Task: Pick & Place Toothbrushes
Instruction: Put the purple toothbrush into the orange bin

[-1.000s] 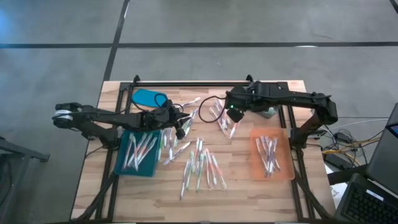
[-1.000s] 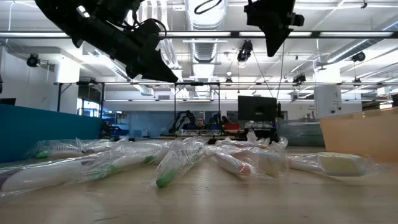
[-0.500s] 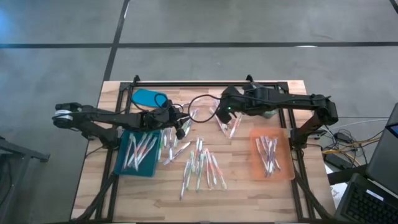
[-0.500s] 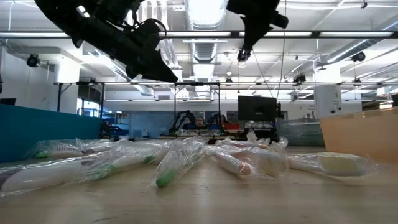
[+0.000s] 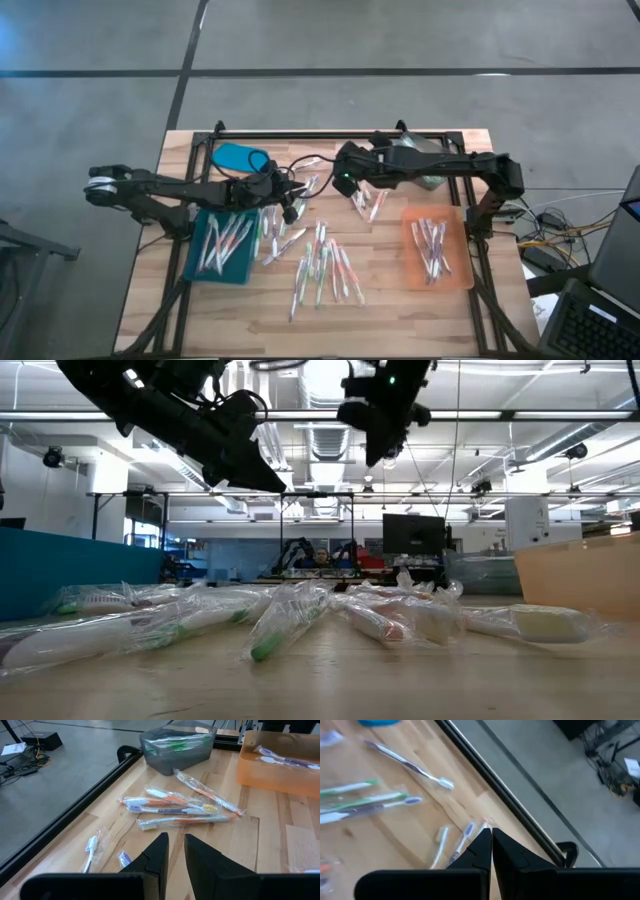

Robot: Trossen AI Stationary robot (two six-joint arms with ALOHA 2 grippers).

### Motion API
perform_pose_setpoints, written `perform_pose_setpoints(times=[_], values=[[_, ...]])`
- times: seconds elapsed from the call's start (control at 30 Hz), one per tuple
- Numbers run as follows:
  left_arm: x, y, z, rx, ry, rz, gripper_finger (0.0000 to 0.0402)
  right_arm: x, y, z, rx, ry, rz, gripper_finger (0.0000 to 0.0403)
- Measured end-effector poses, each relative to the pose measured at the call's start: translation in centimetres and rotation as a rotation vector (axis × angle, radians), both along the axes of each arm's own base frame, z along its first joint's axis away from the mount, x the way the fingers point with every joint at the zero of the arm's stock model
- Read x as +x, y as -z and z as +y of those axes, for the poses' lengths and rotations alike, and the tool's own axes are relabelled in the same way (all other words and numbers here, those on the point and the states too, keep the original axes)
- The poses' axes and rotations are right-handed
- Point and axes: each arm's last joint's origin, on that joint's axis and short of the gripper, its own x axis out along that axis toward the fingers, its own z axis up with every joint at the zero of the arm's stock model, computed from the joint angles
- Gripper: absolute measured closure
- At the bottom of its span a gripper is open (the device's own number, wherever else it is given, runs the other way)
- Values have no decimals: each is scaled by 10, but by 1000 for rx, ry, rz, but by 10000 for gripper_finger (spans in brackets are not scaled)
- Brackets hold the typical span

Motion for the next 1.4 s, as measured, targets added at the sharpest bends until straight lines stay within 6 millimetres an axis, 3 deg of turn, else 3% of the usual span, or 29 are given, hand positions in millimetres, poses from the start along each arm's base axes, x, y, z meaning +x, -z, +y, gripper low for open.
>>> perform_pose_setpoints(times=[0.27, 0.53, 0.77, 1.13, 1.4], values=[[0, 0, 0, -1, 0, 0, 335, 10, 32, -38, 115, 68, 59, 387], [0, 0, 0, -1, -1, 0, 335, 10, 56, -72, 248, 116, 81, 335], [0, 0, 0, -1, -1, -1, 335, 15, 77, -82, 312, 120, 113, 287], [0, 0, 0, -1, 0, 0, 335, 22, 131, -94, 400, 144, 247, 249], [0, 0, 0, -1, 0, 0, 335, 11, 145, -90, 470, 157, 278, 237]])
